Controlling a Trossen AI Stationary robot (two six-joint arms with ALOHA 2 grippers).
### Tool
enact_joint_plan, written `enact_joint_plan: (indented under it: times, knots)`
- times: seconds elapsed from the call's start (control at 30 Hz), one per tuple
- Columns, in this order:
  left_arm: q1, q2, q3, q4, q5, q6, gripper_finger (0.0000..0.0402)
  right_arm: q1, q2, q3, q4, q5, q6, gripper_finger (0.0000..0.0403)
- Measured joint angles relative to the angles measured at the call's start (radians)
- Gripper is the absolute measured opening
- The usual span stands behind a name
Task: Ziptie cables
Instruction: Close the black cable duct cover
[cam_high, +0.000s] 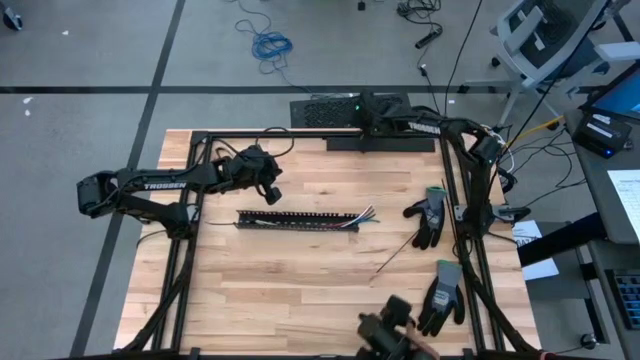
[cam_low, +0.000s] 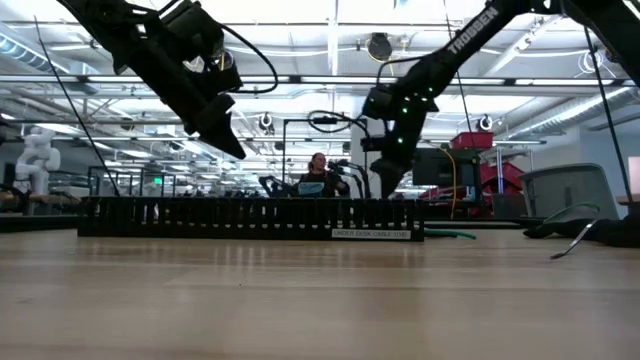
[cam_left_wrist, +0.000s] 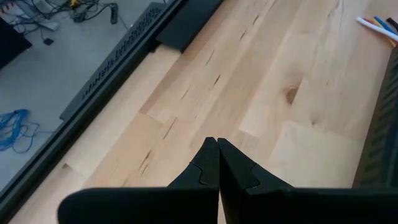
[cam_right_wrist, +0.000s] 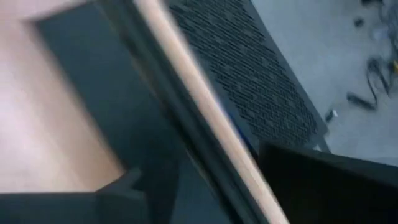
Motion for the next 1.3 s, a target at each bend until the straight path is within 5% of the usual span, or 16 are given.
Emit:
enact_joint_plan:
  times: [0.23, 0.97, 1.3]
  knots:
    - [0.000, 0.000, 0.000, 0.001, 0.000, -0.003, 0.0000, -0.037, -0.005, 0.000, -0.128, -0.059, 0.188, 0.0017]
    - [0.000, 0.000, 0.000, 0.005, 0.000, -0.006, 0.0000, -0.136, 0.087, 0.000, -0.152, -0.164, 0.624, 0.0000]
    - [-0.001, 0.000, 0.000, 0.002, 0.017, -0.037, 0.0000, -0.059, 0.127, 0.005, -0.224, -0.241, 0.711, 0.0000]
